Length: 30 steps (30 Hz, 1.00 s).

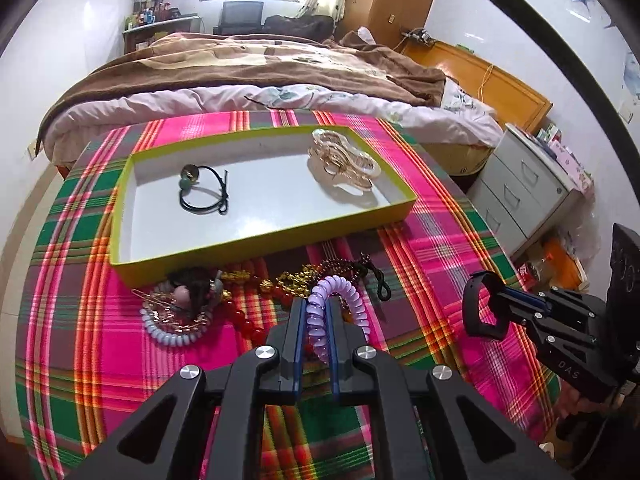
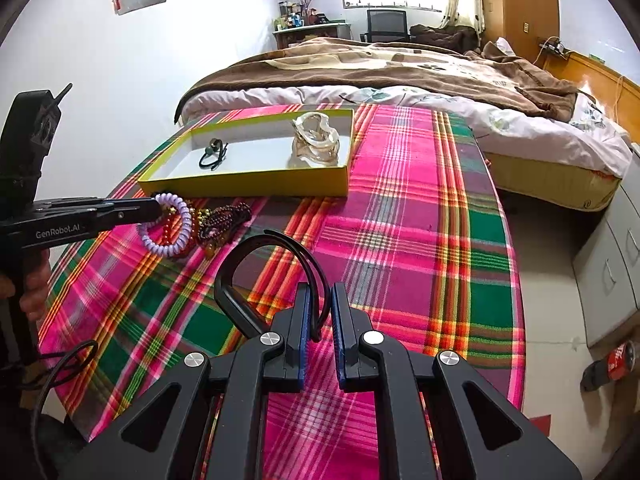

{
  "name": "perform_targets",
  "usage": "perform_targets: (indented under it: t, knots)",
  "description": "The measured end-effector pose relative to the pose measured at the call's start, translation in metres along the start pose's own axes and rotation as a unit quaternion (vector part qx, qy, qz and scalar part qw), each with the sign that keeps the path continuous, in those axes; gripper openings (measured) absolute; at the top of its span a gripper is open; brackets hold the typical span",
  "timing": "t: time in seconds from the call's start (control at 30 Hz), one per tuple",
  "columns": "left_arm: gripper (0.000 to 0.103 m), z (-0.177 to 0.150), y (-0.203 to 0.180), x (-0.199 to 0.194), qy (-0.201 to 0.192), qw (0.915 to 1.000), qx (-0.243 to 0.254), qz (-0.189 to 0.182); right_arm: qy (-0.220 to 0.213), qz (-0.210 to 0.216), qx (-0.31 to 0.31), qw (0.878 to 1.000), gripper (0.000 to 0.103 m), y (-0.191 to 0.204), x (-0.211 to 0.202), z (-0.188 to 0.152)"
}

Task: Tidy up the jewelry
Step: 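Carry the coil and band into the box and open both tools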

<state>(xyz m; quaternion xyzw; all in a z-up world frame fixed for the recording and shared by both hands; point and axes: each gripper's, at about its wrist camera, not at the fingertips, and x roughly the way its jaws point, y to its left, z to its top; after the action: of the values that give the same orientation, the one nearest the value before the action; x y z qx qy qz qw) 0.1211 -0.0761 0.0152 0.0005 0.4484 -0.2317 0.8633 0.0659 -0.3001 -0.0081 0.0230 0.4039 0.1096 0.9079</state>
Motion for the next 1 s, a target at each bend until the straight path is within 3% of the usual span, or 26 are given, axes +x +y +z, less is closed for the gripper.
perform_targets:
  t: [0.43, 1.0]
  knots:
    - [0.01, 0.026, 0.035, -0.034, -0.048, 0.9983, -0.028, 0.019, -0.024, 0.003, -0.01, 1.0, 0.01, 0.018, 0.002, 0.052]
    - [0.01, 0.066, 0.099, -0.016, -0.056, 0.9943, -0.077, 0.048, 0.002, -0.004, 0.001, 1.0, 0.01, 0.043, 0.076, 0.132]
